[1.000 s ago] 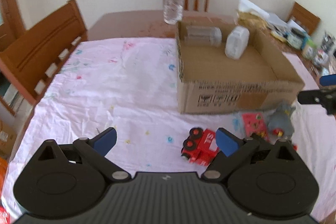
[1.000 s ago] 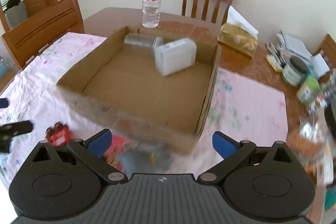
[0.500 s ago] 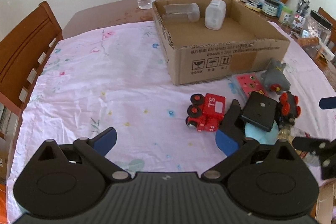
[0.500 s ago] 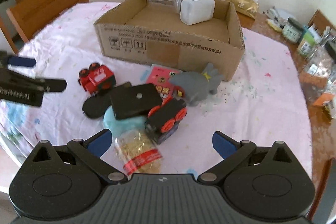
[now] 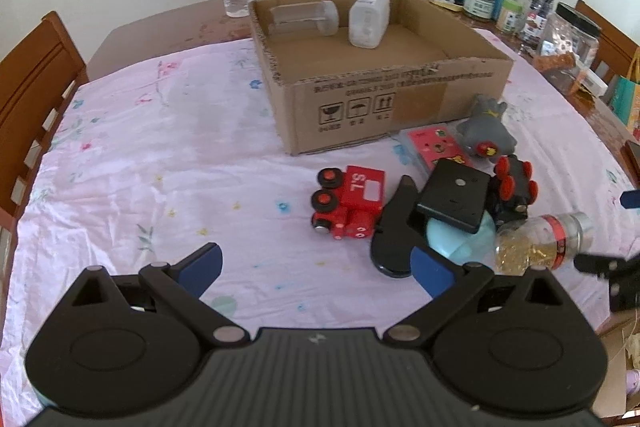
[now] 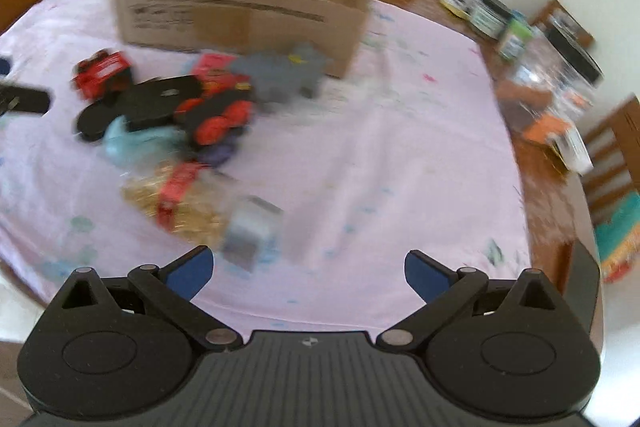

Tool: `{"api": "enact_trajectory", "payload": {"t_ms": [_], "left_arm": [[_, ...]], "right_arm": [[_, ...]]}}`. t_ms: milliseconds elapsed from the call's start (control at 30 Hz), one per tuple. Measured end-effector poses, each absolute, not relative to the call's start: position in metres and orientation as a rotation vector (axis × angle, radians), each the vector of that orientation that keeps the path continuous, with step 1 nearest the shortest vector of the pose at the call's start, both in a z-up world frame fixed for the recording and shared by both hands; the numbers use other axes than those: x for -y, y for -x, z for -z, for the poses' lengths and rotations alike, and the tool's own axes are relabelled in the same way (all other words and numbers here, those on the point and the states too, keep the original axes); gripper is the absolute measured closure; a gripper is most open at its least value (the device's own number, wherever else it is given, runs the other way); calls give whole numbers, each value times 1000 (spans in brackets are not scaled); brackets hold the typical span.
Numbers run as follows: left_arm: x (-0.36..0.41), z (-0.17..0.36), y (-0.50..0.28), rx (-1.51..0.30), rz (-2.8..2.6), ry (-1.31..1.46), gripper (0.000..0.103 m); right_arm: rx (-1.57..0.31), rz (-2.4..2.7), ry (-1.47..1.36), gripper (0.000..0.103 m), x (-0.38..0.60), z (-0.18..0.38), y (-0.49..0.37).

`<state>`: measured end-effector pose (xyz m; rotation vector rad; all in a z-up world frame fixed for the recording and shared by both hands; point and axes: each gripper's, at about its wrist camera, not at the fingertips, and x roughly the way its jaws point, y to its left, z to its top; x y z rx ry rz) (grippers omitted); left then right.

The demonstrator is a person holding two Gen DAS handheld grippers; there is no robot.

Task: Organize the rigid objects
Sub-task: 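Grasp capsule bottle with silver cap using right tool, then grasp red S.L toy train with left tool while right tool holds capsule bottle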

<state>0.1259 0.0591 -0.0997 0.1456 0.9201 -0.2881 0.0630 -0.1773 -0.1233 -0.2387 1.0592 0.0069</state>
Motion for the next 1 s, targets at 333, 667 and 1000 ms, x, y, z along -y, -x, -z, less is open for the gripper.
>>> {"api": "enact_trajectory", "payload": {"t_ms": [333,667,1000], "left_arm": [[-53,102,-125,-931,324,-159,3],[-57,105,-126,-936,339,-178,3],[-55,111,-147,-919,343,-208,3]], "right_arm": [[-1124,-190,-62,0,169,127,-64],[-1091,-64,5,0,134,132,-89],[-1111,-22,133,0,152,142,-85]]}}
